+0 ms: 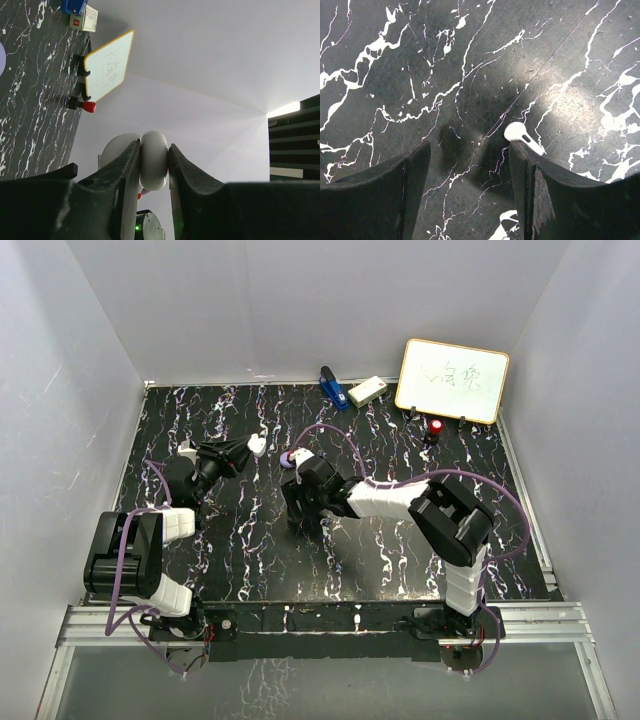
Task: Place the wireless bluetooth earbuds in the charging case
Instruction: Adjust the earbud at the center of the board.
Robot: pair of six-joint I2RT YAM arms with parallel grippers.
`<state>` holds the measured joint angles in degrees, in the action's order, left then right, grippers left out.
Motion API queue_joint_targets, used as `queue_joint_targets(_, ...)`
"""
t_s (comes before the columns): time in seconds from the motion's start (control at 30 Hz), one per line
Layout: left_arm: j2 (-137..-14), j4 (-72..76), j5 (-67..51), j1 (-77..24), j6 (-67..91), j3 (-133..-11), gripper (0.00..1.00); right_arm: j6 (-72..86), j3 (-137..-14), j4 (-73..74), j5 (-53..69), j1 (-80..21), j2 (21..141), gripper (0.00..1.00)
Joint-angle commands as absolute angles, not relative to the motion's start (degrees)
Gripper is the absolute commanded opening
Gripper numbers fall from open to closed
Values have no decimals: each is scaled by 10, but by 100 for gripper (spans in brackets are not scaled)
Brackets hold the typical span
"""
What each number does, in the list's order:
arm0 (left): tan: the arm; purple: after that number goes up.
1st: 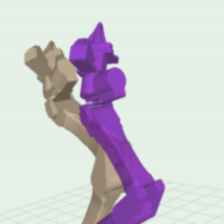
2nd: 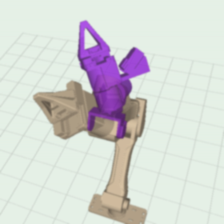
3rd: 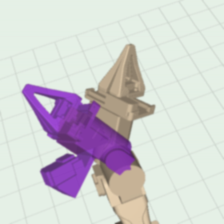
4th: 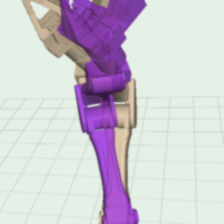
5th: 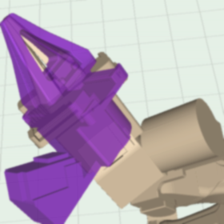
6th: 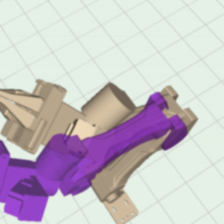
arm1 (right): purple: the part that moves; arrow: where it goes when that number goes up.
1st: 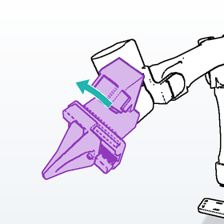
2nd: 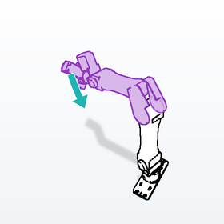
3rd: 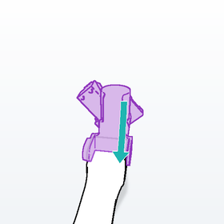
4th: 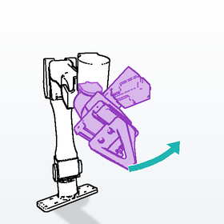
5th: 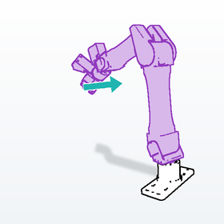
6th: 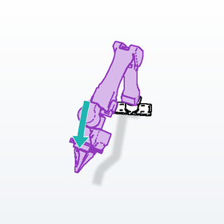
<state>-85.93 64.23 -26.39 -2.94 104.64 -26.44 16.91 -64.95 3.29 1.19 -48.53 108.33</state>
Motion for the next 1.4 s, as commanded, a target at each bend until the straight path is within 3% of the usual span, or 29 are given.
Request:
queue_joint_targets(0.0, -847, 671, -277, -23, 1049, -259, 0, 174, -681, 22, 17, -486, 1092, 62)
queue_joint_targets(0.5, -844, 672, -280, -14, 1052, -257, 0, 164, -721, 38, 6, -490, 1070, 61)
queue_joint_targets(0.9, -841, 659, -281, -14, 1046, -261, 0, 161, -786, 145, -152, -490, 1086, 56)
queue_joint_targets(1.37, -846, 657, -283, -15, 1044, -267, 0, 158, -804, 167, -143, -490, 1130, 55)
